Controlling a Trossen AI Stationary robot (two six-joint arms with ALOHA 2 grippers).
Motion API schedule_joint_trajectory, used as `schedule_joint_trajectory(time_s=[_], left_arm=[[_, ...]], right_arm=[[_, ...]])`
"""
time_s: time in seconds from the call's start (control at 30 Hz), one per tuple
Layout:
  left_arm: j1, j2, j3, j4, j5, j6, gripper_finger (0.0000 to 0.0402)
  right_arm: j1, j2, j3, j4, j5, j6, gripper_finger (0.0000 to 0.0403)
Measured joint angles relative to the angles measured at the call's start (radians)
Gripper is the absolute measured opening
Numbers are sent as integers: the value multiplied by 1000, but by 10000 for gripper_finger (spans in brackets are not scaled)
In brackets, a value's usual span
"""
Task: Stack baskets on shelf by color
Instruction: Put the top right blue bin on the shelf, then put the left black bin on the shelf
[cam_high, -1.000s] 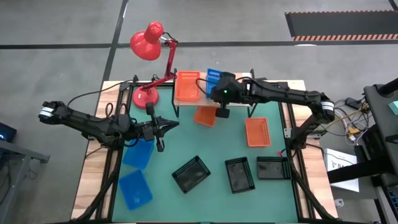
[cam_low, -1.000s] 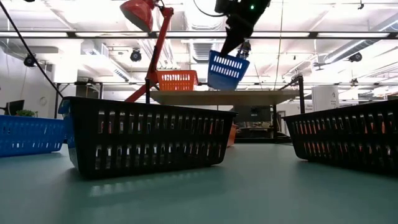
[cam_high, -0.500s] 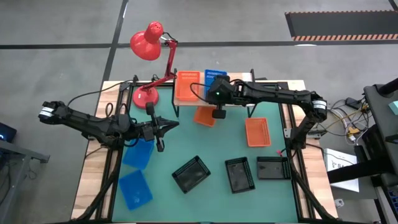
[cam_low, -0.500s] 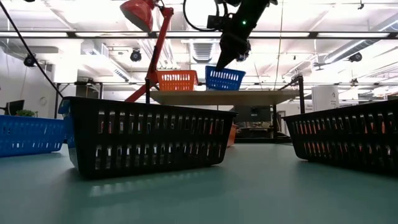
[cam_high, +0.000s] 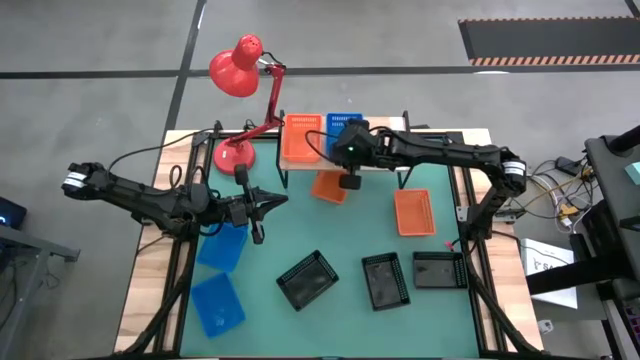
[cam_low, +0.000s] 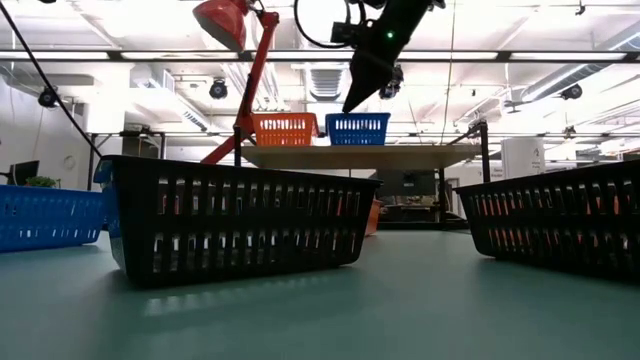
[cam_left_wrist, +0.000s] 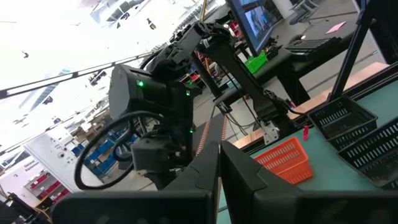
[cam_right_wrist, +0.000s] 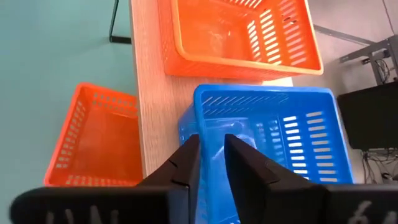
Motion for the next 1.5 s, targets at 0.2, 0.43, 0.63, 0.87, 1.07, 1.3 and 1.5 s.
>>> schedule_joint_trajectory(time_s=[0.2, 0.43, 0.63, 0.87, 1.07, 1.3, 1.5], left_arm=[[0, 0, 0, 0, 0, 0, 0], [0, 0, 0, 0, 0, 0, 0], [0, 0, 0, -1, 0, 0, 0], [0, 0, 0, -9, 0, -2, 0], [0, 0, 0, -15, 0, -23, 0], [0, 1, 0, -25, 0, -26, 0], [0, 1, 0, -24, 0, -50, 0]], right_arm=[[3, -6, 49, -32, 0, 32, 107], [-17, -7, 164, -204, 8, 52, 97], [-92, -7, 204, -357, 8, 126, 46], [-118, -12, 199, -519, 1, 182, 9], [-31, -47, 198, -609, 1, 295, 9], [179, -112, 98, -545, 0, 414, 9], [360, -162, -70, -326, 8, 522, 8]])
